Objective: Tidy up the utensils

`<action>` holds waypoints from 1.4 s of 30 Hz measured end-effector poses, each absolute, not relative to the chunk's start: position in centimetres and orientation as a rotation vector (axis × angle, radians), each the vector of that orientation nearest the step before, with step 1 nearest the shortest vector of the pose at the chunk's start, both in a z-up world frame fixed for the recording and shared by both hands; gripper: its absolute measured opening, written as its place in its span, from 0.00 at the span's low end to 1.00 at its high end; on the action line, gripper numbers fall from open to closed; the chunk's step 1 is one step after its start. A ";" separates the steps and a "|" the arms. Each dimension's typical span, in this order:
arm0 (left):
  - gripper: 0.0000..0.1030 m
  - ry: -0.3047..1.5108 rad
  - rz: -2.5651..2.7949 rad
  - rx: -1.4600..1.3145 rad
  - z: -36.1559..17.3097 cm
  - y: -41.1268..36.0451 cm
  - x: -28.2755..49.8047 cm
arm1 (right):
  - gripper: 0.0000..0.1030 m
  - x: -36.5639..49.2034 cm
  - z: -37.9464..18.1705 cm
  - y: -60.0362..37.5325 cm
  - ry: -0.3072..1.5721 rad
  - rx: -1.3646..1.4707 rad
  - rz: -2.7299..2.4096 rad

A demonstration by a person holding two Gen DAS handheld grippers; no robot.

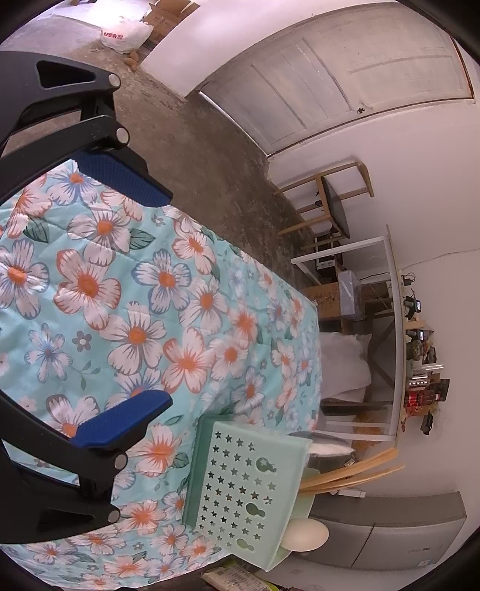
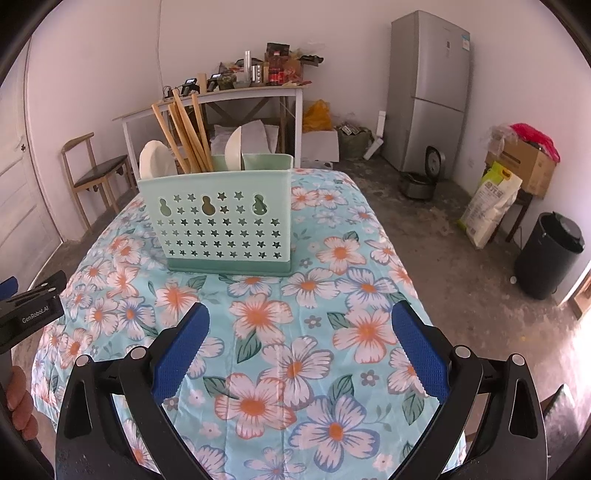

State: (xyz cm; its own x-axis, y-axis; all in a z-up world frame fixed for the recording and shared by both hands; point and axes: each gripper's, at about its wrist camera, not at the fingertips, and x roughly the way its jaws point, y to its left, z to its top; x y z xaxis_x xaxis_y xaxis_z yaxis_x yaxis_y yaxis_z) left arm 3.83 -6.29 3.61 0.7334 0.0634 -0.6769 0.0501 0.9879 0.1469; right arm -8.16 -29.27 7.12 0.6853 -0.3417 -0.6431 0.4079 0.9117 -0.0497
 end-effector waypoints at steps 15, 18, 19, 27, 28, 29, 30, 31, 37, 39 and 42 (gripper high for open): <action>0.94 0.747 0.013 0.156 3.6 -6.1 4.0 | 0.92 -8.0 7.3 -28.8 0.701 0.096 -0.409; 0.94 0.746 0.015 0.154 3.6 -6.1 4.0 | 0.92 -8.0 7.3 -28.7 0.700 0.094 -0.409; 0.94 0.745 0.015 0.154 3.6 -6.1 4.0 | 0.92 -8.0 7.3 -28.7 0.700 0.096 -0.410; 0.94 0.743 0.020 0.147 3.8 -6.0 4.0 | 0.92 -8.0 7.4 -28.7 0.695 0.097 -0.412; 0.94 0.743 0.020 0.147 3.8 -6.0 4.0 | 0.92 -8.0 7.4 -28.7 0.695 0.097 -0.412; 0.94 0.742 0.019 0.146 3.8 -6.0 4.0 | 0.92 -8.0 7.5 -28.7 0.693 0.097 -0.412; 0.94 0.743 0.019 0.146 3.8 -6.0 4.0 | 0.92 -8.0 7.5 -28.8 0.692 0.097 -0.412; 0.94 0.741 0.019 0.146 3.8 -6.0 4.0 | 0.92 -8.1 7.6 -28.8 0.691 0.097 -0.412; 0.94 0.735 0.021 0.147 4.1 -6.1 3.9 | 0.92 -8.2 7.7 -28.9 0.688 0.098 -0.414; 0.94 0.735 0.020 0.147 4.1 -6.1 3.9 | 0.92 -8.2 7.8 -28.9 0.686 0.099 -0.413; 0.94 0.734 0.019 0.148 4.1 -6.2 3.8 | 0.92 -8.2 7.8 -28.9 0.688 0.097 -0.414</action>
